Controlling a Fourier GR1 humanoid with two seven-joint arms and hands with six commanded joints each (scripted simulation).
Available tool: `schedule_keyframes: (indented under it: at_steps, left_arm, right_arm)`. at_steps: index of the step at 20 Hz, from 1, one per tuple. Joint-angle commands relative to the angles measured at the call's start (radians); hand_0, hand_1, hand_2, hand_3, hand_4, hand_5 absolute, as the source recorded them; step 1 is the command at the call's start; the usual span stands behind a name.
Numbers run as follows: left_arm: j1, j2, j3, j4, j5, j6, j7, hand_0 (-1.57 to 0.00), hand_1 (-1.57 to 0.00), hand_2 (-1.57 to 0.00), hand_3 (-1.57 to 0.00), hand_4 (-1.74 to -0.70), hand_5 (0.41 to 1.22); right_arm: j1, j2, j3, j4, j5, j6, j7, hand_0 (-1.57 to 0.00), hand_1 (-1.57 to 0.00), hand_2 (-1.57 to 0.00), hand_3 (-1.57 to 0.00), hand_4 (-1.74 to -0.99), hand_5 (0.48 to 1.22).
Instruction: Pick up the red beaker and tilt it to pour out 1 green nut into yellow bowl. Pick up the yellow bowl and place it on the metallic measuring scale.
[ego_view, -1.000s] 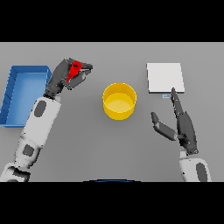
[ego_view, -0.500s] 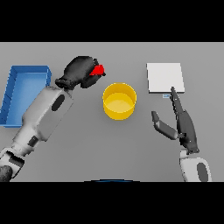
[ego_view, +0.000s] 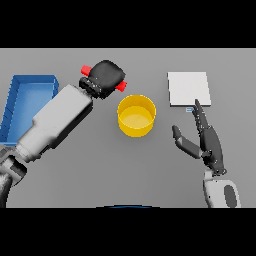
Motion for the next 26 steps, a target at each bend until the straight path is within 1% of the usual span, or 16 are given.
schedule_keyframes:
  at_steps: [1, 4, 6, 7, 8, 9, 10, 11, 13, 14, 16, 17, 18, 21, 23, 26]
  left_arm:
    - [-0.020, 0.003, -0.019, 0.005, -0.020, -0.009, -0.022, -1.57, -1.57, -1.57, -1.29, -1.72, 1.217]
    - [-0.067, -0.024, -0.084, 0.048, -0.079, -0.022, -0.079, -1.57, -1.57, -1.57, -1.43, -1.73, 1.219]
    - [-0.085, -0.028, -0.128, 0.068, -0.123, -0.023, -0.109, -1.57, -1.57, -1.57, -1.48, -1.73, 1.220]
    - [-0.106, -0.040, -0.147, 0.087, -0.147, -0.024, -0.104, -1.57, -1.57, -1.57, -1.50, -1.73, 1.220]
    - [-0.117, -0.036, -0.172, 0.095, -0.171, -0.020, -0.127, -1.57, -1.57, -1.57, -1.51, -1.73, 1.220]
    - [-0.125, -0.030, -0.192, 0.093, -0.189, -0.017, -0.148, -1.57, -1.57, -1.57, -1.52, -1.73, 1.220]
    - [-0.149, -0.024, -0.211, 0.096, -0.212, -0.022, -0.163, -1.57, -1.57, -1.57, -1.53, -1.73, 1.220]
    - [-0.170, -0.024, -0.228, 0.103, -0.230, -0.019, -0.177, -1.57, -1.57, -1.57, -1.54, -1.74, 1.221]
    - [-0.180, -0.022, -0.277, 0.103, -0.276, -0.025, -0.194, -1.57, -1.57, -1.57, -1.55, -1.74, 1.221]
    - [-0.191, -0.032, -0.295, 0.118, -0.296, -0.016, -0.198, -1.57, -1.57, -1.57, -1.56, -1.74, 1.221]
    - [-0.216, -0.034, -0.322, 0.136, -0.328, -0.005, -0.223, -1.57, -1.57, -1.57, -1.56, -1.74, 1.221]
    - [-0.220, -0.037, -0.342, 0.147, -0.351, 0.000, -0.221, -1.57, -1.57, -1.57, -1.56, -1.74, 1.221]
    - [-0.230, -0.050, -0.355, 0.165, -0.366, 0.010, -0.227, -1.57, -1.57, -1.57, -1.56, -1.74, 1.221]
    - [-0.248, -0.044, -0.397, 0.172, -0.413, 0.031, -0.255, -1.57, -1.57, -1.57, -1.57, -1.73, 1.221]
    - [-0.262, -0.062, -0.424, 0.177, -0.449, 0.035, -0.240, -1.57, -1.57, -1.57, -1.57, -1.73, 1.221]
    - [-0.331, -0.060, -0.455, 0.159, -0.491, 0.033, -0.279, -1.57, -1.57, -1.57, -1.57, -1.73, 1.221]
  right_arm:
    - [0.017, -0.001, -0.002, 0.000, -0.003, 0.002, -0.024, 0.00, 0.00, 0.00, 0.00, -1.206, 0.639]
    - [0.019, -0.004, -0.001, -0.007, 0.013, -0.010, -0.023, 0.00, 0.00, 0.00, 0.00, -1.221, 0.617]
    - [0.011, 0.003, 0.003, 0.007, 0.023, -0.018, -0.030, 0.00, 0.00, 0.00, 0.00, -1.214, 0.600]
    - [0.006, 0.002, -0.001, 0.013, 0.032, -0.028, -0.029, 0.00, 0.00, 0.00, 0.00, -1.213, 0.591]
    - [0.013, 0.008, 0.005, 0.008, 0.036, -0.031, -0.047, 0.00, 0.00, 0.00, 0.00, -1.205, 0.584]
    - [0.011, 0.009, 0.006, 0.006, 0.043, -0.037, -0.042, 0.00, 0.00, 0.00, 0.00, -1.193, 0.578]
    - [0.006, 0.012, 0.005, 0.008, 0.042, -0.039, -0.032, 0.00, 0.00, 0.00, 0.00, -1.185, 0.575]
    - [0.008, 0.015, 0.013, 0.010, 0.058, -0.046, -0.041, 0.00, 0.00, 0.00, 0.00, -1.173, 0.572]
    - [0.022, 0.016, 0.009, 0.003, 0.045, -0.042, -0.059, 0.00, 0.00, 0.00, 0.00, -1.152, 0.567]
    - [0.014, 0.014, 0.003, 0.014, 0.042, -0.043, -0.048, 0.00, 0.00, 0.00, 0.00, -1.148, 0.566]
    - [0.009, 0.012, -0.002, 0.004, 0.031, -0.040, -0.051, 0.00, 0.00, 0.00, 0.00, -1.135, 0.567]
    - [0.012, 0.013, 0.000, 0.001, 0.028, -0.037, -0.045, 0.00, 0.00, 0.00, 0.00, -1.130, 0.565]
    - [0.017, 0.016, 0.006, -0.004, 0.037, -0.040, -0.045, 0.00, 0.00, 0.00, 0.00, -1.129, 0.566]
    - [0.011, 0.016, 0.008, 0.007, 0.041, -0.040, -0.059, 0.00, 0.00, 0.00, 0.00, -1.136, 0.579]
    - [0.019, 0.013, 0.004, 0.002, 0.036, -0.038, -0.058, 0.00, 0.00, 0.00, 0.00, -1.133, 0.579]
    - [0.018, 0.020, 0.009, 0.007, 0.049, -0.048, -0.058, 0.00, 0.00, 0.00, 0.00, -1.133, 0.575]
